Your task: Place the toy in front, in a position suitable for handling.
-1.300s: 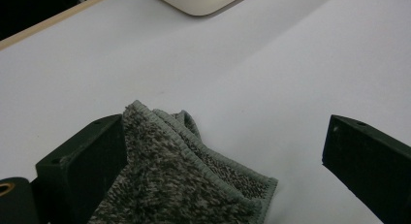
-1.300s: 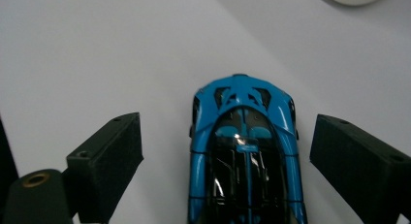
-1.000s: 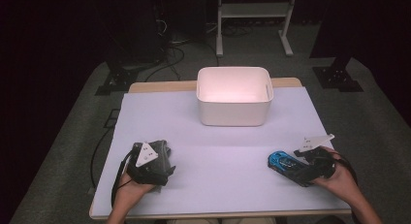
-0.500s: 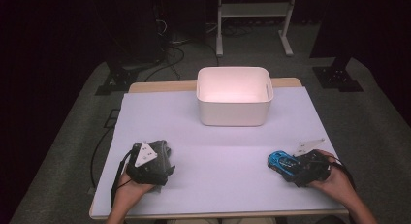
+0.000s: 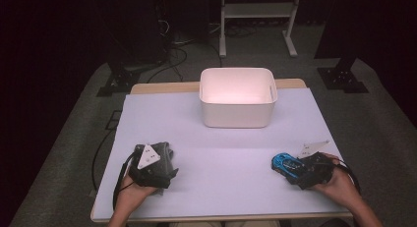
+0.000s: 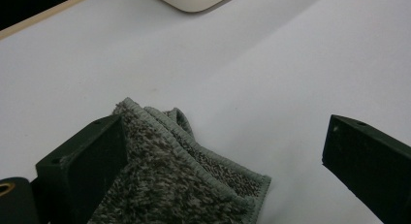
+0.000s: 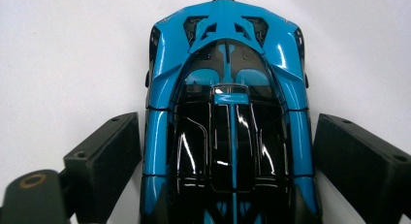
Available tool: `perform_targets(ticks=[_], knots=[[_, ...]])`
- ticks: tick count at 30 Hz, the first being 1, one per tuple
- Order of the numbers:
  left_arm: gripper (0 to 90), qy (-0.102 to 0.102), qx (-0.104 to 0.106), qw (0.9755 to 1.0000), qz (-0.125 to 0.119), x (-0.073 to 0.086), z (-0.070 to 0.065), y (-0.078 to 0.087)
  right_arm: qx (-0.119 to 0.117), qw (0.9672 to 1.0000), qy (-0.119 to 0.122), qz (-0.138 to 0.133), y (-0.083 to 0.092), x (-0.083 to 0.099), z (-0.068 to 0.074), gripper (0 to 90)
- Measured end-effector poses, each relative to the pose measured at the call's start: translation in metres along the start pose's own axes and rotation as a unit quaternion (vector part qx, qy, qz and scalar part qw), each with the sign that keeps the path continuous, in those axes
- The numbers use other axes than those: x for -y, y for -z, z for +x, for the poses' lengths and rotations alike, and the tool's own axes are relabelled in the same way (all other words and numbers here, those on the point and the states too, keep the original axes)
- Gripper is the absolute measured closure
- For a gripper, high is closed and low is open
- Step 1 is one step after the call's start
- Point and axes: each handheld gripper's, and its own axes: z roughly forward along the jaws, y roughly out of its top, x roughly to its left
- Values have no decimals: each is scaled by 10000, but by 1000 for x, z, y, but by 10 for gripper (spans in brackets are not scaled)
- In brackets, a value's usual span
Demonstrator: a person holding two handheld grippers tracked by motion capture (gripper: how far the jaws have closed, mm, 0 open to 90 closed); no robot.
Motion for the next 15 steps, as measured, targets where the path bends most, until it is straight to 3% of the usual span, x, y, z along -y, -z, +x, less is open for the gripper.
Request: perform_targets(ticks=[4,6,15], knots=[[13,10,-4,10000,-4,0,0,0,26,10000,-34,-1,1,0,1,149],[13,22,2,10000,-3,0,0,0,41,10000,-46,-61,5,1,2,245],[13,29,9,10000,-9,0,0,0,50,9999,-48,-98,6,2,3,247]])
